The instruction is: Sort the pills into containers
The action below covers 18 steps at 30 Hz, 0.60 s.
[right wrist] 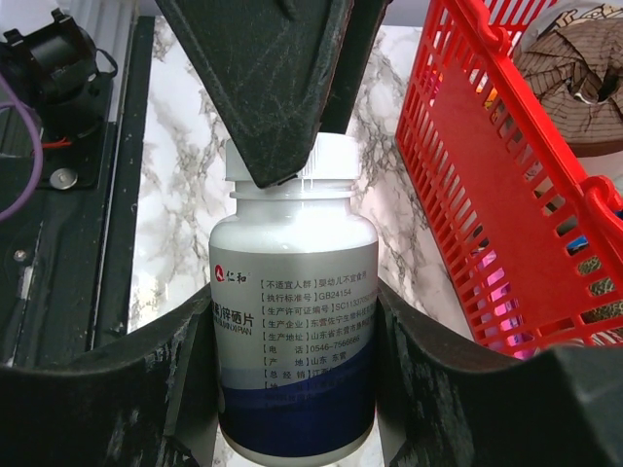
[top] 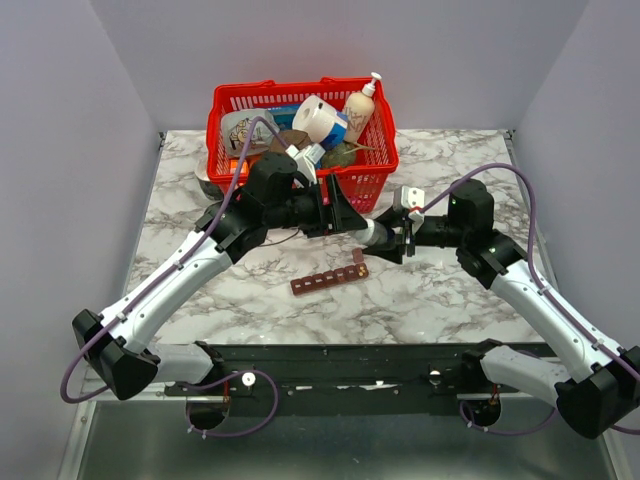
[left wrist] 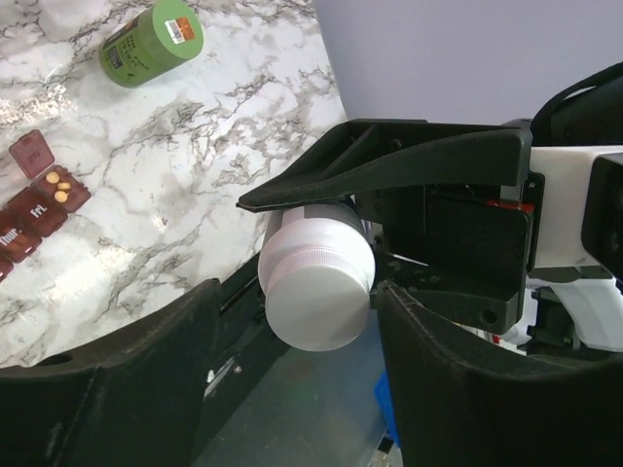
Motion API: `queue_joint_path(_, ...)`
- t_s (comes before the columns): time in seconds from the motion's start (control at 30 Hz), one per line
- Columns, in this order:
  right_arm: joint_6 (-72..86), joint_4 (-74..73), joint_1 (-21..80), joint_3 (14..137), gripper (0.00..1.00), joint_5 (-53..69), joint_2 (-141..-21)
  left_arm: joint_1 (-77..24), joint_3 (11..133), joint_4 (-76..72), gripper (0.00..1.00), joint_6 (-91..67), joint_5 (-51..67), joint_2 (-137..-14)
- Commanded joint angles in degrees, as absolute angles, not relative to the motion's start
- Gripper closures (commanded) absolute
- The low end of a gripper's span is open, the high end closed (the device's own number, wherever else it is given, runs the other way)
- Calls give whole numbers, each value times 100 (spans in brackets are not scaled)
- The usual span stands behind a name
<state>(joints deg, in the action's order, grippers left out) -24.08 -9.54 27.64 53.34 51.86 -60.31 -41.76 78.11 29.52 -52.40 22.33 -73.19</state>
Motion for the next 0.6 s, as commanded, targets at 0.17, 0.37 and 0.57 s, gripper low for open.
queue_joint_path(0.17,-2312,-870,2769,5432,99,5272,-5959,-4219,7577,2462,65,-4818,3117,-7286)
queue_joint_path(0.37,-1760,-826,2769,5414,99,5808,-5950,-4140,7024,1663,74,-3403,5135,-7365)
queue_joint_path(0.57,-891,-696,2769,5291,99,6459,-6029,-4157,7074,2784,73,-364,5923,-7216)
